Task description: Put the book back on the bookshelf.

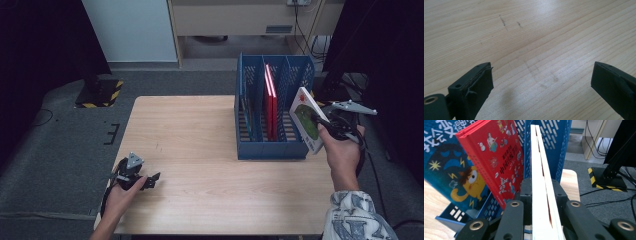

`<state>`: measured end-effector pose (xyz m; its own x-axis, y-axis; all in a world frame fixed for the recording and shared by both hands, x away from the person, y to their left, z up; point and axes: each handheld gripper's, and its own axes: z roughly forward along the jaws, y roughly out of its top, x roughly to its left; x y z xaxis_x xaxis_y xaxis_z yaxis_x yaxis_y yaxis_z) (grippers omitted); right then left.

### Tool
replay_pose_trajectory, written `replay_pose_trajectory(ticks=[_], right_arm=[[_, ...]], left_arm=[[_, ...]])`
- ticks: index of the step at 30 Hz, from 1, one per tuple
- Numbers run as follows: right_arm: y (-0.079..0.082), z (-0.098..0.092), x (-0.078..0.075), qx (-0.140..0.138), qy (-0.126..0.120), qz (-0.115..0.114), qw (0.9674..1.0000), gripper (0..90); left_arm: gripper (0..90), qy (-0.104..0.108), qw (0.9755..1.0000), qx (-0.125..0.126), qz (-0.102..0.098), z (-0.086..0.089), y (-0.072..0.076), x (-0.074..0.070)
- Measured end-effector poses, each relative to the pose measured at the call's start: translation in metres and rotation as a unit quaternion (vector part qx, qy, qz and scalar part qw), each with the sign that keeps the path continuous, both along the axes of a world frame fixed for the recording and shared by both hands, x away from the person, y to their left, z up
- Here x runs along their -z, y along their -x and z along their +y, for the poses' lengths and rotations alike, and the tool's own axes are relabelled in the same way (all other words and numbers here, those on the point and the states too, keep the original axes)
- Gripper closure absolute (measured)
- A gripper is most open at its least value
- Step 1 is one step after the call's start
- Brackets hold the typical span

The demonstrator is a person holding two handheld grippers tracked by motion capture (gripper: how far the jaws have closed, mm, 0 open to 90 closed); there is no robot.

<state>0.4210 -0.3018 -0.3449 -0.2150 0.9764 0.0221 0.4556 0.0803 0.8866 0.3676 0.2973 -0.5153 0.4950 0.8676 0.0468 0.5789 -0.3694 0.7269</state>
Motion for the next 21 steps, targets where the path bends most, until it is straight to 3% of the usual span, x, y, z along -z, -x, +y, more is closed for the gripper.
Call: replay_pose_trajectory(ticks=[4,21], right_arm=[[-0.005,0.0,0.0,0.004,-0.001,0.0,1.0,76.5],[-0.059,0.012,0.014,0.031,-0.009,0.003,0.9995,76.5]], left_arm=[[3.2,-0.001,1.0,0.0,0.0,0.001,0.0,0.0],[3.2,0.0,1.0,0.001,0.0,-0.001,0.0,0.0]])
